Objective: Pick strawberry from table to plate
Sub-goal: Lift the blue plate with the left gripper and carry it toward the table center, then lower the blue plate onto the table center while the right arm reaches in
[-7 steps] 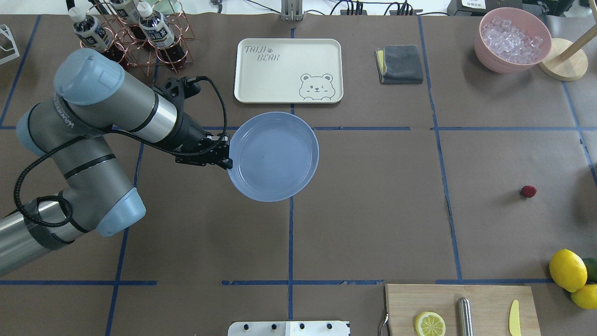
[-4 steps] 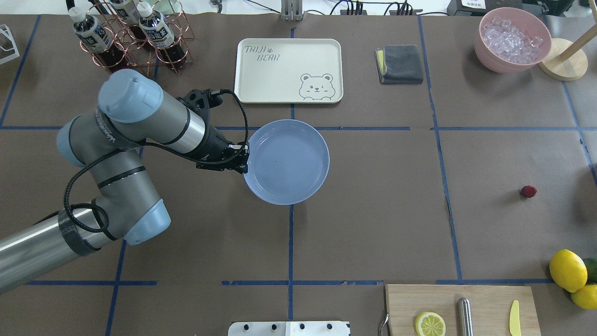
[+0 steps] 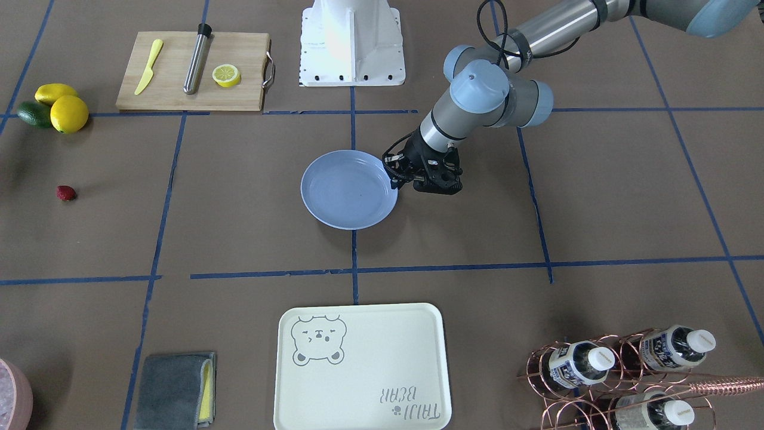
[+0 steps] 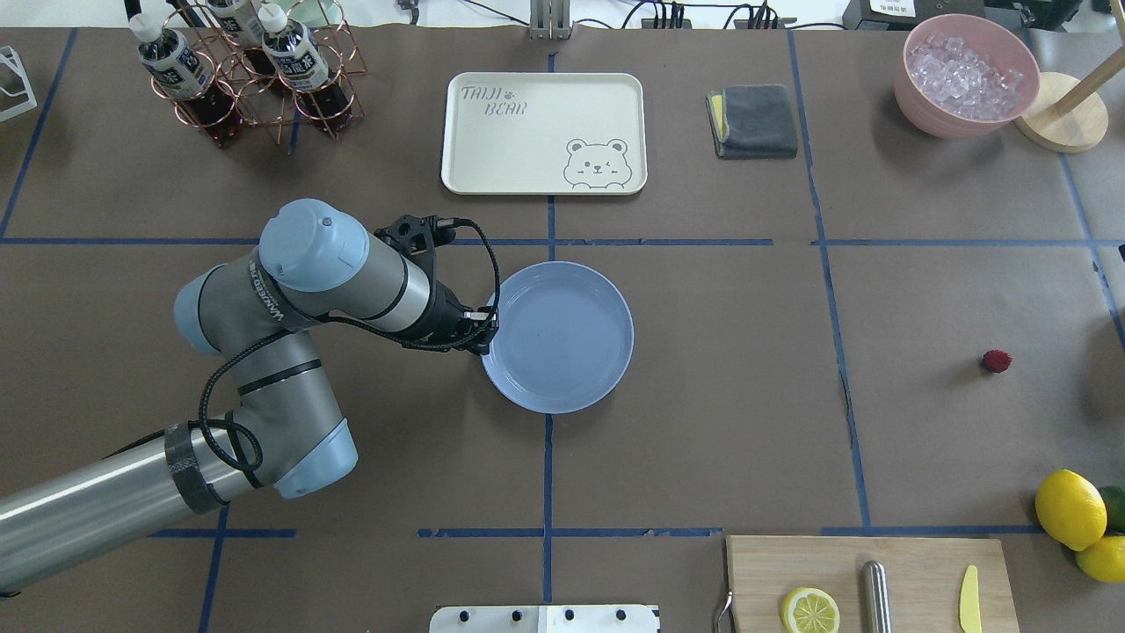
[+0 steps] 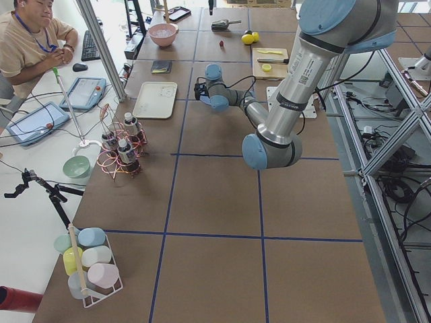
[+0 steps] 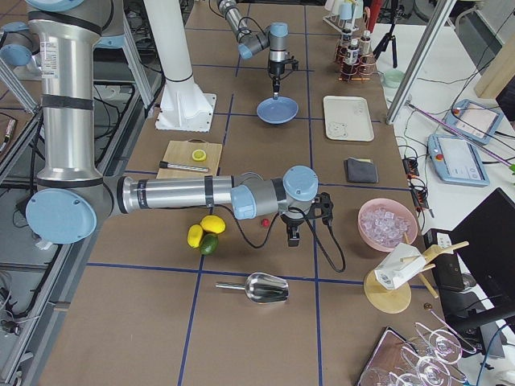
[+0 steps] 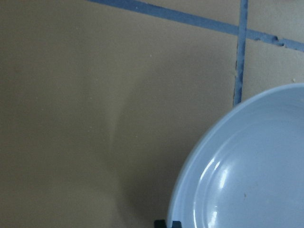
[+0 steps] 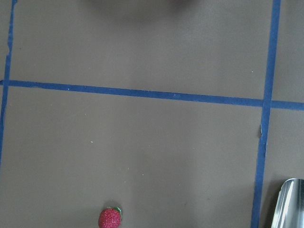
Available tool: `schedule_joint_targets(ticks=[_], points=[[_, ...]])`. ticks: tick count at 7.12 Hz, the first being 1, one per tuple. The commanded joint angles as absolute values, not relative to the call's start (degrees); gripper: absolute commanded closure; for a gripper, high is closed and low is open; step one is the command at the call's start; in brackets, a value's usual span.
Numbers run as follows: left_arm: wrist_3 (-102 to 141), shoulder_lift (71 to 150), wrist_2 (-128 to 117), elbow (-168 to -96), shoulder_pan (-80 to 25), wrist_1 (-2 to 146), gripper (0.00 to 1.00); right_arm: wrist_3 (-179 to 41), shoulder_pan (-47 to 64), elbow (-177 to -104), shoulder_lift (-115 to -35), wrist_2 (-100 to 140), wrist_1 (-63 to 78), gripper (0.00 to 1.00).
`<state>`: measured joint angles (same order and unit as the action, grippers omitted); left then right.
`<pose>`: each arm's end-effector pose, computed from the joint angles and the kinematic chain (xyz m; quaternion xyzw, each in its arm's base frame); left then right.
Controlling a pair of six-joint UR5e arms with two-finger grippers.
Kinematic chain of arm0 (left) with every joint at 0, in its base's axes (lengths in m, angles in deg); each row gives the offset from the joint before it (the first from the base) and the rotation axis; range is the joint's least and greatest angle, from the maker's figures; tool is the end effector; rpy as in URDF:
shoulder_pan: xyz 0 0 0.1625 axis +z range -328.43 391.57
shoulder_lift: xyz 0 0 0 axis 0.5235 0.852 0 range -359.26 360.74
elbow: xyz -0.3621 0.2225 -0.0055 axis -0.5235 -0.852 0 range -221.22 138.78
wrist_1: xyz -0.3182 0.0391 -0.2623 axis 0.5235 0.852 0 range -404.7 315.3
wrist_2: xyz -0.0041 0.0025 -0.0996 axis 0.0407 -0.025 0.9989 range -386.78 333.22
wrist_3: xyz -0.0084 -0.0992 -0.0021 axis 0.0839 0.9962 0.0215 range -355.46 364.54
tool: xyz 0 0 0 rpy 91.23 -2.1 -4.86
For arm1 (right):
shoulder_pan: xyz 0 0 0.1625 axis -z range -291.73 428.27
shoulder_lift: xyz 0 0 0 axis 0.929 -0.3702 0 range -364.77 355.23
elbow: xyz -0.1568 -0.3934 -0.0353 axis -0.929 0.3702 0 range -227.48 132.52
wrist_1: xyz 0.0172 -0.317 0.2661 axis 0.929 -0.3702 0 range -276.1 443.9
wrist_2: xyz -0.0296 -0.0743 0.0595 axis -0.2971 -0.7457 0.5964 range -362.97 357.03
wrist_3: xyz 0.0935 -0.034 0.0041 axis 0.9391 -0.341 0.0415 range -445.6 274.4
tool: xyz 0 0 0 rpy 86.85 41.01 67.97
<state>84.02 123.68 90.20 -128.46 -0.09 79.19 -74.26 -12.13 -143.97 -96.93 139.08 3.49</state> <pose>0.5441 -0.4390 0.2713 0.0011 0.5524 -0.0295 0.8331 -0.0271 -0.4889 0.5932 0.0280 -0.4481 -0.0396 0.8927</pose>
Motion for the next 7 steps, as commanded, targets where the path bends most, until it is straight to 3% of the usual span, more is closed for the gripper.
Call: schedule_joint_targets(ticks=[1,2,4,7], points=[[84.1,123.5,89.6,-128.0,0.5,80.0,0.51,-73.4,-8.0,-144.4,-96.6,139.0,7.0,0.0],[84.3,123.4,89.6,-128.6,0.4,79.9,0.34,-66.4,-4.7,-144.6,-96.6,138.8,11.0,0.0],[85.0,123.1,89.6,-132.0,-1.2,79.7,0.34,-47.2,4.3,-144.3,-97.9,131.6,26.2,0.0],[85.3,123.1,89.6,-132.0,-2.1,79.8,0.34,-38.3,11.9,-143.7,-100.9,124.9,29.9,0.0]])
